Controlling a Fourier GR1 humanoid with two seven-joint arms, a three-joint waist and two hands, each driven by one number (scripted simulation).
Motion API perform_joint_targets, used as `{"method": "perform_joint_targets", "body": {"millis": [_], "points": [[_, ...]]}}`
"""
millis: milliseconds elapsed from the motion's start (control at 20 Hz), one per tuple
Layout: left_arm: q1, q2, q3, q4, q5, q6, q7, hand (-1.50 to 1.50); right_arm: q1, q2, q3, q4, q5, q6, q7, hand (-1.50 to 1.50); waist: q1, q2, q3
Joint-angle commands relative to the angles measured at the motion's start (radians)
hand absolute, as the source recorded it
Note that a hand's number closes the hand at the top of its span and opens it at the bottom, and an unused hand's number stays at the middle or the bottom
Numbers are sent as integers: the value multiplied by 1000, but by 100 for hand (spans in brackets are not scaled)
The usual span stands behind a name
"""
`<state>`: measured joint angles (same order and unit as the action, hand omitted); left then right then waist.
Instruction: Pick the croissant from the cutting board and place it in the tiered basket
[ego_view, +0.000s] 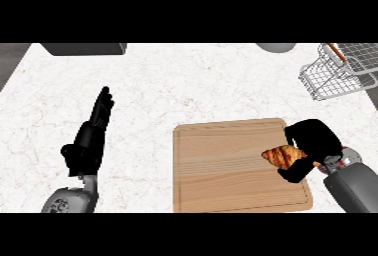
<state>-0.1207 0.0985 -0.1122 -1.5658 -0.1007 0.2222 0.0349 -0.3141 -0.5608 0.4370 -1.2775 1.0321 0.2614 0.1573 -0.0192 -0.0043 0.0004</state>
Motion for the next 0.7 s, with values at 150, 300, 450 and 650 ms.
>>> {"method": "perform_joint_targets", "body": {"millis": [150, 300, 450, 650], "points": [[-33, -39, -33, -2, -40, 23, 40, 0, 50, -122, -188, -86, -45, -48, -32, 150, 12, 2, -1], [28, -28, -16, -4, -30, 19, -3, 0, 140, -191, -272, -180, -77, -112, -53, 150, 5, -1, -1], [1, 3, 16, -3, 1, -20, 8, 0, 125, -215, -350, -357, -148, 4, 26, 150, -5, -4, -2], [-33, -15, 23, 21, -16, 9, 40, 0, 78, -283, -501, -450, -256, 88, 28, 150, -5, -2, -2]]}}
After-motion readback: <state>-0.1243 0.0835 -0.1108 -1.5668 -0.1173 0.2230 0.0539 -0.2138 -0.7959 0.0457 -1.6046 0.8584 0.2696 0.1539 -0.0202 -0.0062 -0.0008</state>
